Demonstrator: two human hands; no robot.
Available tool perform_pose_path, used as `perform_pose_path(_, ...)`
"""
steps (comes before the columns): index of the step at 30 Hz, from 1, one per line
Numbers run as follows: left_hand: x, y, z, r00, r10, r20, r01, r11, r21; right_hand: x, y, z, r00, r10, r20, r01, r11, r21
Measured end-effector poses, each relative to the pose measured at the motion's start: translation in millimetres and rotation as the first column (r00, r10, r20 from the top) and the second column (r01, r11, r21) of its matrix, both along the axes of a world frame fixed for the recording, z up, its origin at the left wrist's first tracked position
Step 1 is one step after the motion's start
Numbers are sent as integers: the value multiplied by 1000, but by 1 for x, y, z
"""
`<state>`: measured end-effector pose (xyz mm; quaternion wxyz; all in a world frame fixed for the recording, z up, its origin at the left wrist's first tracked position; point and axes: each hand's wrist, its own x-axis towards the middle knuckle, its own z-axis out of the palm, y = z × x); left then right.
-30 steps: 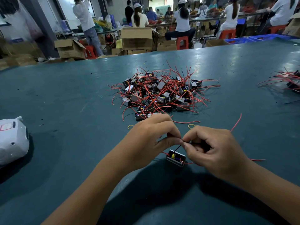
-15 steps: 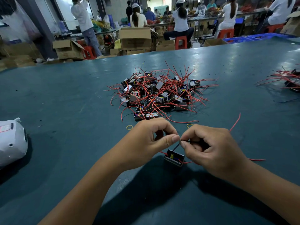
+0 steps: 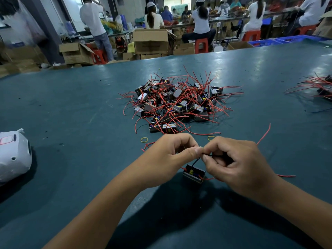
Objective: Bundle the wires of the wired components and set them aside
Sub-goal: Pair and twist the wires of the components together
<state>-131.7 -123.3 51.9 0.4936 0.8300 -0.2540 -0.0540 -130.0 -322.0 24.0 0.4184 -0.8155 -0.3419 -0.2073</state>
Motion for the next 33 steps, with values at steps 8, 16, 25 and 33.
perform_pose_path(8, -2, -2, 2, 992, 20, 125, -33, 995, 99, -2, 2, 1, 1000, -3, -5, 3, 1000, -3)
perform_pose_path(16, -2, -4, -1, 987, 21, -159, -35, 996, -87, -1, 3, 0, 1000, -2, -6, 2, 1000, 0)
perform_pose_path(25, -5, -18, -10, 928, 48, -369, -158, 949, -274, -1, 3, 0, 999, -49, 22, 49, 999, 8)
perform_pose_path(33, -2, -14, -9, 922, 67, -383, -171, 955, -244, 0, 4, 1, 998, -28, 49, 29, 1000, -12)
